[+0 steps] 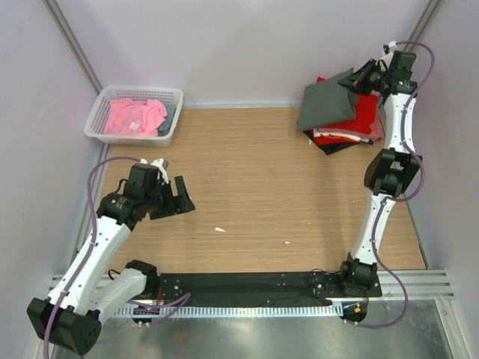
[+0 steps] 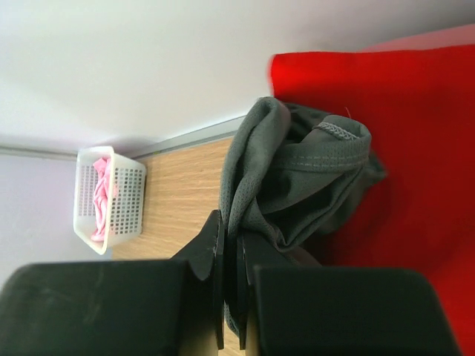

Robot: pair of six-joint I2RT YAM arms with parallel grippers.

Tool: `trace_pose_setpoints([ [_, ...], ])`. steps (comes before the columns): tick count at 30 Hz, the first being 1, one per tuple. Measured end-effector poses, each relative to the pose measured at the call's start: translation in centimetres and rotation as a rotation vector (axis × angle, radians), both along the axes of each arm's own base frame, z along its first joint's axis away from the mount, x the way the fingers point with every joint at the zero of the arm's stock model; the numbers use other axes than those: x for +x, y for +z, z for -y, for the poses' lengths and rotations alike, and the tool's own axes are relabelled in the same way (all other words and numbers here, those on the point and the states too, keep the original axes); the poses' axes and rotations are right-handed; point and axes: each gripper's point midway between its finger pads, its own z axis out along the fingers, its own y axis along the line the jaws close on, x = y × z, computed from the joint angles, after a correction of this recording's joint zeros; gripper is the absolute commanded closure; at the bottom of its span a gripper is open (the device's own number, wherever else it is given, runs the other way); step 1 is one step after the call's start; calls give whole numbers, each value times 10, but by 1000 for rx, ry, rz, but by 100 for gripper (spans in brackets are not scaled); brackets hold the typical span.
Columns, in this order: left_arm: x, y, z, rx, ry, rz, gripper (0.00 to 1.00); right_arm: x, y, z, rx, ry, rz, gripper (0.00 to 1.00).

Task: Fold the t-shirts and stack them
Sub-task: Neatly place the folded tshirt to the corner

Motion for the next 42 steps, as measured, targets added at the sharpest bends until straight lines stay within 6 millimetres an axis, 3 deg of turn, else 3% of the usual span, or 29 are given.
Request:
trace_pose_setpoints([
  [6, 0, 0, 0, 1, 0, -1, 18, 7, -36, 63, 76, -77, -42, 99],
  [13, 0, -2, 0, 3, -1, -8, 19, 11, -64, 108, 146, -142, -69, 99],
  [20, 0, -3, 0, 4, 0, -15, 19, 21, -72, 109, 177, -137, -54, 99],
  [31, 1, -4, 0, 5, 0, -16, 20, 29, -68, 117, 202, -147, -7, 99],
  [38, 1, -4, 0, 5, 0, -16, 20, 35, -80, 127, 171, -189, -3, 99],
  [42, 1, -4, 0, 5, 0, -16, 20, 39, -90, 134, 146, -221, -4, 89],
])
